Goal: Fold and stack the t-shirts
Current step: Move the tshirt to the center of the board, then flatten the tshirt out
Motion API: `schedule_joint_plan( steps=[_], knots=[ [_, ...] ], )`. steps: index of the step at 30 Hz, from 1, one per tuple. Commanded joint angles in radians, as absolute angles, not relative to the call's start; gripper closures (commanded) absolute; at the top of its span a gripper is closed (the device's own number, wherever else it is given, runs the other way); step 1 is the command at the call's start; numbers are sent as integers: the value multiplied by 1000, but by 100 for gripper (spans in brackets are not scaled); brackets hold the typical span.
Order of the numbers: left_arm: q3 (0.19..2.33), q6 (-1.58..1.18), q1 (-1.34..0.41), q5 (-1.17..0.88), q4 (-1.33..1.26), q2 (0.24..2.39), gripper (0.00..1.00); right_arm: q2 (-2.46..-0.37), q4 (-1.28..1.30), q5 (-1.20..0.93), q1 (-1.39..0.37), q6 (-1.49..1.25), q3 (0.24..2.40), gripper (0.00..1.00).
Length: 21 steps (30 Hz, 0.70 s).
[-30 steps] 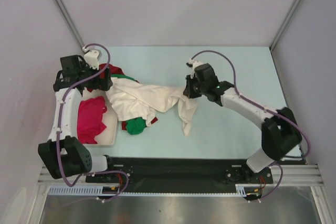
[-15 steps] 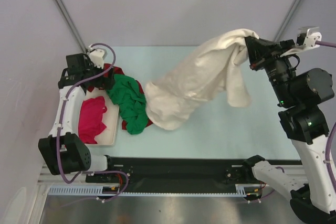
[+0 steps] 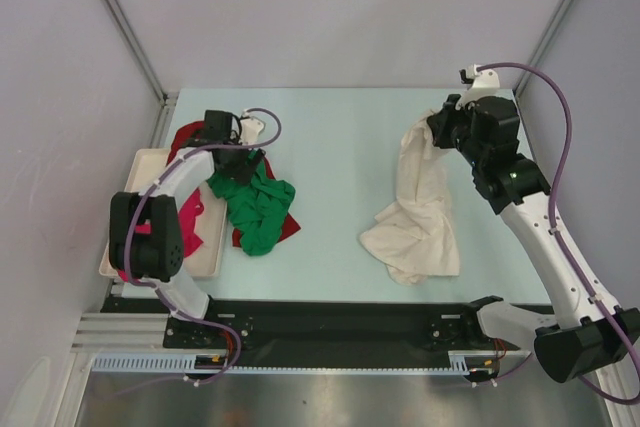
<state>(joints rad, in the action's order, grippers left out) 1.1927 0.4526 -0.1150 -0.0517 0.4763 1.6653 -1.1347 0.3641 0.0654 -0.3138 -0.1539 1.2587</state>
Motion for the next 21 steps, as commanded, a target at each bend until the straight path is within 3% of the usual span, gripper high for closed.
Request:
schedule_joint_plan(
  steps=[1,2,5,10,18,21],
  knots=[
    [1178,465,-141,49,379,1661,31,-1095,291,35,-308,-164,1259,100],
    [1169,460,-140,49,376,1651,58,-1091,291,29,-308,-167,1249,100],
    [1131,456,-140,60,359,1570,100,-1078,287,26,-304,-167,1233,100],
    [1104,468,-86,71,379,1430,100,-1091,278,9,-299,-173,1229,100],
    [1195,520,444,-104,540,1164,100,-1121,210,-182,-334,-182,1269,100],
    [1158,607,590,-127,571,1105,100,-1181,164,-170,-470,-169,1282,100]
  ],
)
